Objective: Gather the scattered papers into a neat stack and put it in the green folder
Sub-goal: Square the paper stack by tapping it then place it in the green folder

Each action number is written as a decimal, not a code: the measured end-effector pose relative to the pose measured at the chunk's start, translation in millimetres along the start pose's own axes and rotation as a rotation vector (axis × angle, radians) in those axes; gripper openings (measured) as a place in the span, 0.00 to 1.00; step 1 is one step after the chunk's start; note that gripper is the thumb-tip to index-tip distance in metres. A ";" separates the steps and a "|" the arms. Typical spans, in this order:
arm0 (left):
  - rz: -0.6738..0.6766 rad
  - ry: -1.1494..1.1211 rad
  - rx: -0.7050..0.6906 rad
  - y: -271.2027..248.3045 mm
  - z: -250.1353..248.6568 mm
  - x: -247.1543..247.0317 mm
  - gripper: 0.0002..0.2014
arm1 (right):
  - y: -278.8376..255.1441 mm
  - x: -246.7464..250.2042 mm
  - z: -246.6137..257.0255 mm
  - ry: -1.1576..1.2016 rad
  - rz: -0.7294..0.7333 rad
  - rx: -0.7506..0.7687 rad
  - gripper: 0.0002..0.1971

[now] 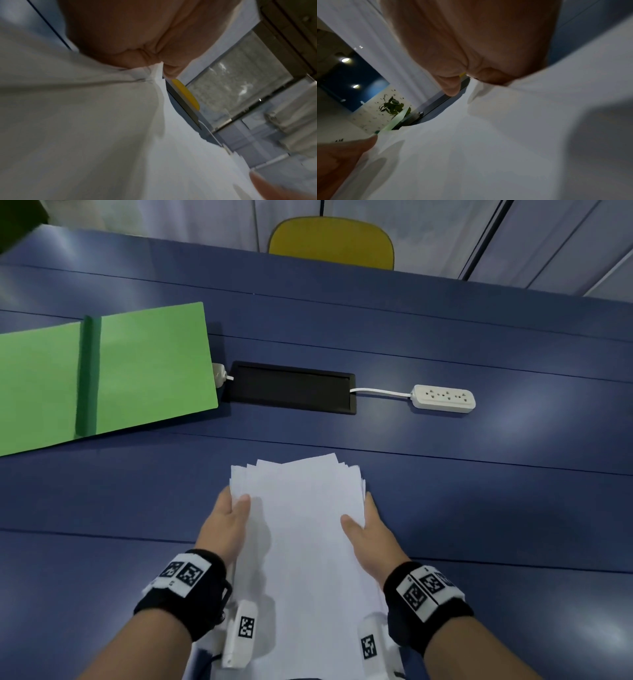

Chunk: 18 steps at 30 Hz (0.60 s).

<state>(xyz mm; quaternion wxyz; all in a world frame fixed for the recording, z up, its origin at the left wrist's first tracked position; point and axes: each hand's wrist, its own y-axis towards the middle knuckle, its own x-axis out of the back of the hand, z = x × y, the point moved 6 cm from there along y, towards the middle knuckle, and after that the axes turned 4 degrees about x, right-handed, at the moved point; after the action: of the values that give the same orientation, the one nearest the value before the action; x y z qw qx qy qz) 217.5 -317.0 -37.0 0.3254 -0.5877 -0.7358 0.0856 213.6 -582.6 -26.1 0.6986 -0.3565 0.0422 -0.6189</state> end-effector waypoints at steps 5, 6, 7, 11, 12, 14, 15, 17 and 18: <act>0.039 -0.153 0.041 3.2 13.2 4.1 0.32 | -6.5 -0.4 -8.0 0.102 -0.028 -0.022 0.41; 0.056 -0.156 0.039 -1.2 11.6 -0.2 0.35 | -6.7 -5.4 -12.0 0.103 -0.022 -0.016 0.41; 0.056 -0.170 0.038 -3.2 11.2 -1.7 0.36 | -8.3 -8.3 -12.1 0.105 -0.024 -0.010 0.42; -0.053 -0.217 0.151 -19.4 25.9 19.8 0.27 | -19.3 -4.1 -23.8 0.087 -0.042 -0.052 0.41; -0.036 -0.195 0.161 -29.2 28.0 19.1 0.19 | -27.3 -5.5 -26.7 0.070 -0.023 -0.062 0.40; 0.070 -0.181 0.111 -46.5 27.5 4.2 0.11 | -40.2 -12.5 -25.8 0.048 0.023 -0.060 0.39; 0.118 -0.178 0.069 -53.7 25.2 -3.8 0.14 | -43.1 -14.4 -23.6 0.033 0.028 -0.059 0.39; 0.119 -0.150 0.030 -59.2 21.7 -4.5 0.19 | -46.1 -10.4 -16.7 0.020 0.029 -0.075 0.39; 0.093 -0.117 0.029 -58.5 23.5 1.9 0.20 | -47.9 -5.9 -14.9 0.022 0.033 -0.086 0.39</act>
<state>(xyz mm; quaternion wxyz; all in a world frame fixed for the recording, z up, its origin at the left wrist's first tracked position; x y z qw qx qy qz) 156.4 -326.5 -24.7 0.2862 -0.6105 -0.7240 0.1454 164.9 -583.0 -13.1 0.6923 -0.3787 0.0823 -0.6087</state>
